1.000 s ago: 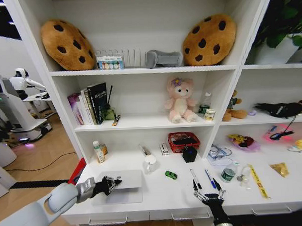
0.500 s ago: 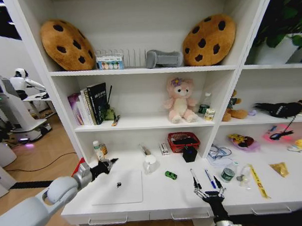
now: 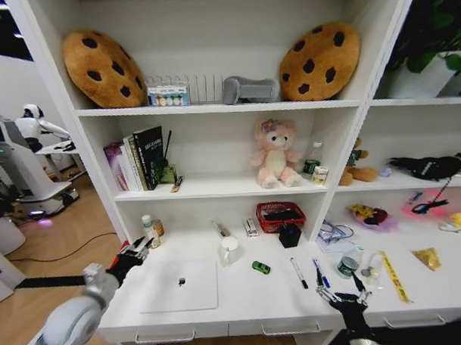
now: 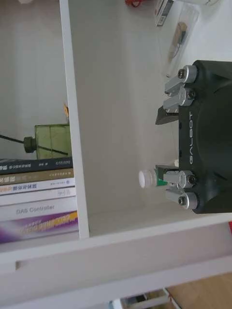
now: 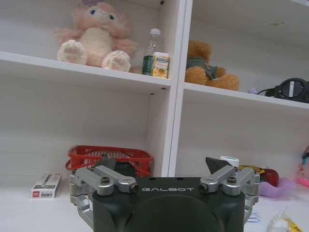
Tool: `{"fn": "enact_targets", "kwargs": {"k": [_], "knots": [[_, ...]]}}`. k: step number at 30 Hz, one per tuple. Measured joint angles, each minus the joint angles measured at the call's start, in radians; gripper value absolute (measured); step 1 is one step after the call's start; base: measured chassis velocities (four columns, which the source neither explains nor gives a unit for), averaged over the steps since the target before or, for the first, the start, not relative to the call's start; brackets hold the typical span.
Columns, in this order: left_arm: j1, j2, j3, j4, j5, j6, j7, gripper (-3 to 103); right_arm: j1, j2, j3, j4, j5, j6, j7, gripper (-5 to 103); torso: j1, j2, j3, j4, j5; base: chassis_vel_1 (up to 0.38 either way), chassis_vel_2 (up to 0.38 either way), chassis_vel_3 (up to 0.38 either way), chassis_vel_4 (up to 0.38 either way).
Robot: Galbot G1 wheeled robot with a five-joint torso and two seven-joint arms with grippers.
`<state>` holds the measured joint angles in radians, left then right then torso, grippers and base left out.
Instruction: Organize the objects on the table.
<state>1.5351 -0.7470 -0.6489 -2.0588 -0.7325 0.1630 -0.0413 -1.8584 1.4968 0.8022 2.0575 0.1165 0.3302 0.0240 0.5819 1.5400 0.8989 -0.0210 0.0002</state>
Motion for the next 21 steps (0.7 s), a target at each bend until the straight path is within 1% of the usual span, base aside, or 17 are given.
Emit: {"fn": "enact_targets", "kwargs": {"k": [1,2,3,4,5,6,7,8,9,10,11,12,13,14,15,19,21], "knots": [[0.000,0.000,0.000,0.000,0.000,0.000,0.000,45,0.000,0.000,0.000,0.000,0.000,0.000,0.000,100,0.000,0.000,0.000,0.0000,0.0000,0.000,0.000,0.000,0.000],[0.139,-0.122,-0.153,-0.061,0.082,-0.014,0.034,57,0.016,-0.025,-0.005,-0.010,0.025,-0.020,0.044,100,0.000,0.000,0.000,-0.0006,-0.0004,0.000,0.000,0.000,0.000],[0.139,-0.122,-0.153,-0.061,0.082,-0.014,0.034,57,0.016,-0.025,-0.005,-0.010,0.025,-0.020,0.044,100,0.000,0.000,0.000,-0.0006,-0.0004,0.000,0.000,0.000,0.000],[0.222,-0.198,-0.219,-0.103,0.137,-0.029,0.054,62,0.026,-0.036,-0.014,-0.021,0.053,-0.020,0.080,100,0.000,0.000,0.000,-0.0002,0.0001,0.000,0.000,0.000,0.000],[0.290,-0.269,-0.271,-0.138,0.193,-0.042,0.072,68,0.035,-0.046,-0.018,-0.028,0.081,-0.021,0.096,100,0.000,0.000,0.000,-0.0003,0.0001,0.000,0.000,0.000,0.000],[0.344,-0.339,-0.309,-0.175,0.229,-0.051,0.086,73,0.038,-0.062,-0.023,-0.032,0.112,-0.023,0.096,100,0.000,0.000,0.000,-0.0004,0.0002,0.000,0.000,0.000,0.000],[0.344,-0.339,-0.309,-0.175,0.229,-0.051,0.086,73,0.038,-0.062,-0.023,-0.032,0.112,-0.023,0.096,100,0.000,0.000,0.000,-0.0004,0.0002,0.000,0.000,0.000,0.000],[0.375,-0.399,-0.327,-0.214,0.239,-0.053,0.086,78,0.038,-0.080,-0.026,-0.031,0.124,-0.027,0.087,100,0.000,0.000,0.000,-0.0007,0.0000,0.000,0.000,0.000,0.000],[0.388,-0.432,-0.340,-0.238,0.242,-0.053,0.083,84,0.035,-0.089,-0.028,-0.027,0.128,-0.030,0.081,100,0.000,0.000,0.000,-0.0010,0.0000,0.000,0.000,0.000,0.000],[0.388,-0.432,-0.340,-0.238,0.242,-0.053,0.083,84,0.035,-0.089,-0.028,-0.027,0.128,-0.030,0.081,100,0.000,0.000,0.000,-0.0010,0.0000,0.000,0.000,0.000,0.000],[0.400,-0.469,-0.355,-0.265,0.242,-0.053,0.078,89,0.032,-0.100,-0.029,-0.020,0.133,-0.033,0.071,100,0.000,0.000,0.000,-0.0011,0.0001,0.000,0.000,0.000,0.000],[0.409,-0.495,-0.363,-0.283,0.241,-0.053,0.075,89,0.031,-0.106,-0.030,-0.016,0.136,-0.034,0.065,100,0.000,0.000,0.000,-0.0011,0.0001,0.000,0.000,0.000,0.000],[0.423,-0.523,-0.368,-0.301,0.241,-0.053,0.074,94,0.031,-0.111,-0.031,-0.014,0.137,-0.035,0.057,100,0.000,0.000,0.000,-0.0006,0.0000,0.000,0.000,0.000,0.000],[0.436,-0.547,-0.370,-0.314,0.248,-0.053,0.074,98,0.029,-0.114,-0.031,-0.013,0.137,-0.035,0.049,100,0.000,0.000,0.000,-0.0006,0.0002,0.000,0.000,0.000,0.000],[0.436,-0.547,-0.370,-0.314,0.248,-0.053,0.074,98,0.029,-0.114,-0.031,-0.013,0.137,-0.035,0.049,100,0.000,0.000,0.000,-0.0006,0.0002,0.000,0.000,0.000,0.000],[0.472,-0.612,-0.342,-0.339,0.295,-0.057,0.079,100,0.007,-0.111,-0.038,0.001,0.140,-0.035,0.018,100,0.000,0.000,0.000,-0.0008,-0.0001,0.000,0.000,0.000,0.000],[0.481,-0.620,-0.325,-0.344,0.299,-0.057,0.080,100,0.000,-0.109,-0.044,0.006,0.140,-0.035,0.003,100,0.000,0.000,0.000,-0.0008,-0.0002,0.000,0.000,0.000,0.000]]}}
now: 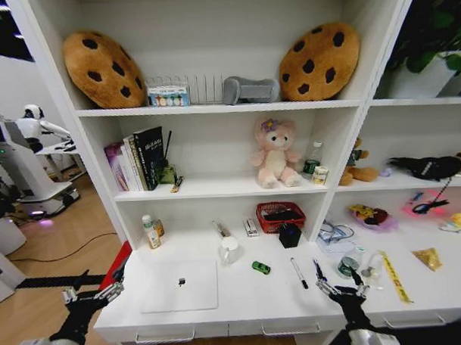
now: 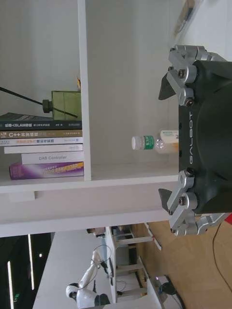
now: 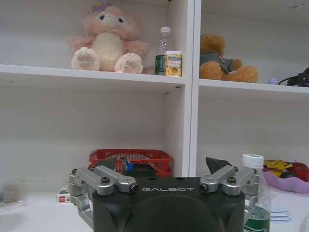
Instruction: Organize the objects on the table.
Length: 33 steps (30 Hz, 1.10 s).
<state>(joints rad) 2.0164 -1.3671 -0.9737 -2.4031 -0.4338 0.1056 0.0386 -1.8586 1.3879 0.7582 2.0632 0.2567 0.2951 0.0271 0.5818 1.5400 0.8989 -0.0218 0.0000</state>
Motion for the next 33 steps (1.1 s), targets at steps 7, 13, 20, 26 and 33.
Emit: {"fn": "enact_targets", "kwargs": {"k": [7,13,20,26,33], "knots": [[-0.001,0.003,0.088,-0.034,-0.002,0.028,-0.015,100,-0.022,0.024,-0.014,0.011,-0.018,0.008,-0.035,100,0.000,0.000,0.000,-0.0002,0.0000,0.000,0.000,0.000,0.000],[-0.008,-0.013,0.085,-0.042,-0.007,0.038,-0.019,100,-0.033,0.027,-0.015,0.018,-0.032,0.012,-0.039,100,0.000,0.000,0.000,0.0001,0.0000,0.000,0.000,0.000,0.000],[-0.010,-0.010,0.080,-0.041,-0.007,0.039,-0.019,100,-0.036,0.031,-0.027,0.026,-0.048,0.001,-0.038,100,0.000,0.000,0.000,0.0002,-0.0001,0.000,0.000,0.000,0.000],[-0.011,-0.009,0.080,-0.040,-0.008,0.039,-0.020,100,-0.030,0.031,-0.033,0.021,-0.053,0.002,-0.055,100,0.000,0.000,0.000,0.0001,0.0000,0.000,0.000,0.000,0.000],[-0.011,-0.008,0.080,-0.039,-0.008,0.039,-0.020,100,-0.014,-0.003,-0.033,-0.008,-0.009,-0.009,-0.160,100,0.000,0.000,0.000,0.0000,-0.0001,0.000,0.000,0.000,0.000]]}}
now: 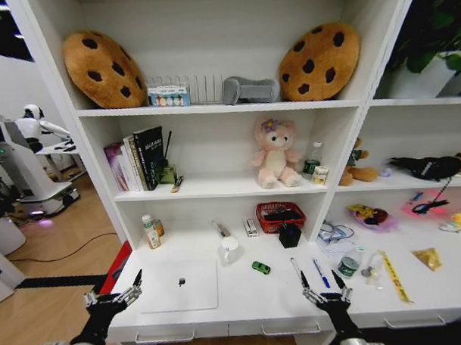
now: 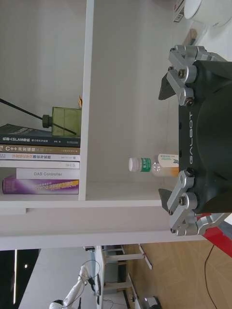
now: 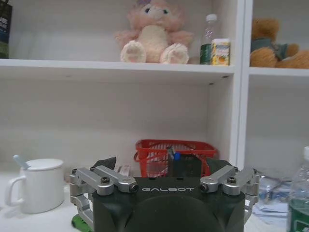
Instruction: Organize the objects on the table.
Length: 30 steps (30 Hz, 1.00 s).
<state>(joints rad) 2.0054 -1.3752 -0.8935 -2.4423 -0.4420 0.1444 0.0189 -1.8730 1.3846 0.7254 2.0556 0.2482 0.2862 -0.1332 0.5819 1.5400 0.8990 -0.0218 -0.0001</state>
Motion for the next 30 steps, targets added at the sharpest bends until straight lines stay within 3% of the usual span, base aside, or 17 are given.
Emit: {"fn": "enact_targets", "kwargs": {"k": [2,3,5,7,8,9,12,13,15,17,20,23,30], "knots": [[0.000,0.000,0.000,0.000,0.000,0.000,0.000,100,0.018,-0.019,-0.005,-0.018,0.024,-0.035,-0.026,100,0.000,0.000,0.000,-0.0001,0.0004,0.000,0.000,0.000,0.000],[0.000,0.000,0.000,0.000,0.000,0.000,0.000,100,0.038,-0.047,-0.009,-0.027,0.069,-0.114,-0.046,100,0.000,0.000,0.000,0.0001,0.0003,0.000,0.000,0.000,0.000],[0.000,0.000,0.000,0.000,0.000,0.000,0.000,100,0.087,-0.112,-0.012,-0.063,0.149,-0.206,-0.098,100,0.000,0.000,0.000,-0.0002,0.0003,0.000,0.000,0.000,0.000],[0.000,0.000,0.000,0.000,0.000,0.000,0.000,100,0.110,-0.143,-0.012,-0.085,0.174,-0.221,-0.130,100,0.000,0.000,0.000,0.0000,0.0002,0.000,0.000,0.000,0.000],[0.000,0.001,0.000,0.001,0.000,0.000,0.000,100,0.166,-0.230,-0.015,-0.136,0.213,-0.245,-0.201,100,0.000,0.000,0.000,0.0000,0.0009,0.000,0.000,0.000,0.000],[0.000,0.001,0.000,0.001,0.000,0.000,0.000,100,0.166,-0.230,-0.015,-0.136,0.213,-0.245,-0.201,100,0.000,0.000,0.000,0.0000,0.0009,0.000,0.000,0.000,0.000],[0.000,0.001,0.000,0.001,0.000,0.000,-0.001,100,0.250,-0.361,-0.036,-0.200,0.245,-0.292,-0.272,100,0.000,0.000,0.000,0.0006,0.0001,0.000,0.000,0.000,0.000],[0.000,0.001,0.000,0.001,0.000,0.000,-0.001,100,0.250,-0.361,-0.036,-0.200,0.245,-0.292,-0.272,100,0.000,0.000,0.000,0.0006,0.0001,0.000,0.000,0.000,0.000],[0.000,0.001,0.000,0.001,0.000,0.000,-0.001,100,0.290,-0.416,-0.061,-0.236,0.266,-0.321,-0.353,100,0.000,0.000,0.000,0.0004,0.0002,0.000,0.000,0.000,0.000],[0.000,0.001,0.000,0.001,0.000,0.000,-0.001,100,0.299,-0.426,-0.067,-0.245,0.270,-0.327,-0.375,100,0.000,0.000,0.000,0.0003,0.0001,0.000,0.000,0.000,0.000],[0.000,0.001,0.000,0.001,0.000,0.000,-0.001,100,0.377,-0.474,-0.142,-0.340,0.257,-0.319,-0.497,100,0.000,0.000,0.000,-0.0001,0.0004,0.000,0.000,0.000,0.000],[0.000,0.001,0.000,0.001,0.000,0.000,-0.001,100,0.451,-0.489,-0.216,-0.399,0.240,-0.324,-0.545,100,0.000,0.000,0.000,0.0000,0.0003,0.000,0.000,0.000,0.000],[0.000,0.001,0.000,0.001,0.000,0.000,0.000,100,0.568,-0.495,-0.310,-0.493,0.235,-0.327,-0.538,100,0.000,0.000,0.000,0.0001,0.0001,0.000,0.000,0.000,0.000]]}}
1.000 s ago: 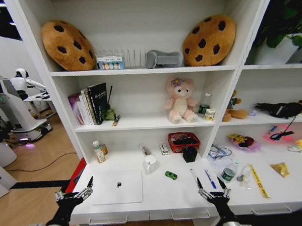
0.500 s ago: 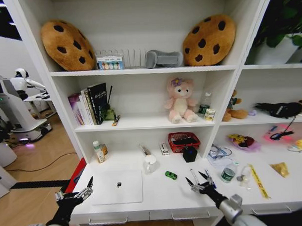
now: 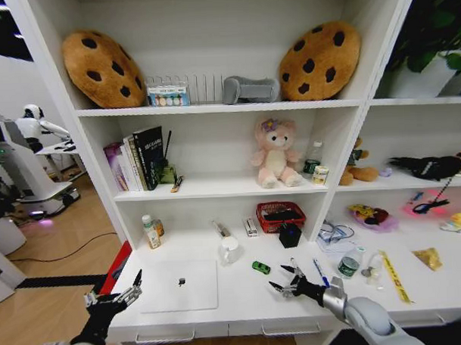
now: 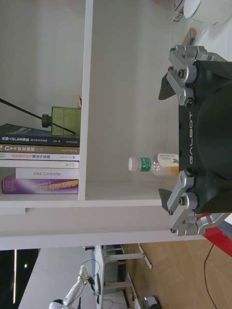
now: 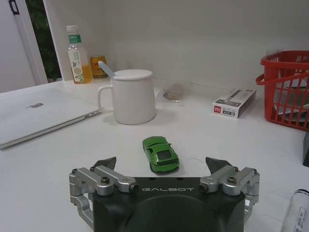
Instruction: Organize the objects on the table.
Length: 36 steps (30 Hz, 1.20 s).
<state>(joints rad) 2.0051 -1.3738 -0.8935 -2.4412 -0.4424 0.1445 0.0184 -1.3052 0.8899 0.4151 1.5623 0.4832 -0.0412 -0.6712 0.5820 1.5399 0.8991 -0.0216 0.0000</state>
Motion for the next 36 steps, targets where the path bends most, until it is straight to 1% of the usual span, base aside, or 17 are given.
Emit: {"fn": "enact_targets", "kwargs": {"k": [3,5,8,13,15,18,21,22,23,24,26,27,30,31,34,36], "knots": [[0.000,0.000,0.000,0.000,0.000,0.000,0.000,100,0.056,0.007,-0.045,-0.051,-0.006,0.010,0.006,100,0.000,0.000,0.000,0.0001,0.0000,0.000,0.000,0.000,0.000],[0.000,0.000,0.000,0.000,0.000,0.000,0.000,100,0.068,0.009,-0.055,-0.063,-0.008,0.013,0.005,100,0.000,0.000,0.000,0.0001,0.0000,0.000,0.000,0.000,0.000],[0.000,0.000,0.000,0.000,0.000,0.000,0.000,100,0.112,0.017,-0.091,-0.097,-0.015,0.026,0.006,100,0.000,0.000,0.000,-0.0002,-0.0001,0.000,0.000,0.000,0.000],[0.000,0.000,0.000,0.000,0.000,0.000,0.001,100,0.185,0.020,-0.152,-0.139,-0.028,0.038,0.005,100,0.000,0.000,0.000,0.0001,-0.0001,0.000,0.000,0.000,0.000],[0.000,0.000,0.000,0.000,0.000,0.000,0.001,100,0.205,0.020,-0.169,-0.150,-0.033,0.040,0.001,100,0.000,0.000,0.000,0.0001,-0.0001,0.000,0.000,0.000,0.000],[0.000,0.000,0.000,0.000,0.000,0.000,0.001,100,0.241,0.021,-0.198,-0.174,-0.057,0.045,-0.030,100,0.000,0.000,0.000,0.0001,0.0000,0.000,0.000,0.000,0.000],[0.000,0.000,0.000,0.000,0.000,0.000,0.001,100,0.251,0.022,-0.207,-0.184,-0.079,0.051,-0.046,100,0.000,0.000,0.000,0.0001,0.0000,0.000,0.000,0.000,0.000],[0.000,0.000,0.000,0.000,0.000,0.000,0.001,100,0.254,0.023,-0.208,-0.187,-0.090,0.054,-0.050,102,0.000,0.000,0.000,0.0001,-0.0001,0.000,0.000,0.000,0.000],[0.000,0.000,0.000,0.000,0.000,0.000,0.001,100,0.254,0.024,-0.210,-0.191,-0.099,0.063,-0.051,98,0.000,0.000,0.000,0.0000,-0.0001,0.000,0.000,0.000,0.000],[0.000,0.000,0.000,0.000,0.000,0.000,0.001,100,0.254,0.024,-0.210,-0.191,-0.099,0.063,-0.051,98,0.000,0.000,0.000,0.0000,-0.0001,0.000,0.000,0.000,0.000],[0.000,0.000,0.000,0.000,0.000,0.000,0.001,100,0.253,0.025,-0.212,-0.195,-0.101,0.081,-0.054,88,0.000,0.000,0.000,-0.0002,-0.0001,0.000,0.000,0.000,0.000],[0.000,0.000,0.000,0.000,0.000,0.000,0.001,100,0.253,0.025,-0.212,-0.195,-0.101,0.081,-0.054,88,0.000,0.000,0.000,-0.0002,-0.0001,0.000,0.000,0.000,0.000],[0.000,0.000,0.000,0.000,0.000,0.000,0.001,100,0.253,0.026,-0.212,-0.199,-0.106,0.088,-0.062,72,0.000,0.000,0.000,-0.0001,-0.0002,0.000,0.000,0.000,0.000],[0.000,0.000,0.000,0.000,0.000,0.000,0.001,100,0.253,0.026,-0.212,-0.199,-0.106,0.088,-0.062,72,0.000,0.000,0.000,-0.0001,-0.0002,0.000,0.000,0.000,0.000],[0.000,0.000,0.000,0.000,0.000,0.000,0.001,100,0.254,0.028,-0.213,-0.204,-0.105,0.093,-0.062,56,0.000,0.000,0.000,0.0002,-0.0002,0.000,0.000,0.000,0.000],[0.000,0.000,0.000,0.000,0.000,0.000,0.001,100,0.254,0.028,-0.213,-0.205,-0.104,0.093,-0.063,56,0.000,0.000,0.000,0.0001,-0.0001,0.000,0.000,0.000,0.000]]}}
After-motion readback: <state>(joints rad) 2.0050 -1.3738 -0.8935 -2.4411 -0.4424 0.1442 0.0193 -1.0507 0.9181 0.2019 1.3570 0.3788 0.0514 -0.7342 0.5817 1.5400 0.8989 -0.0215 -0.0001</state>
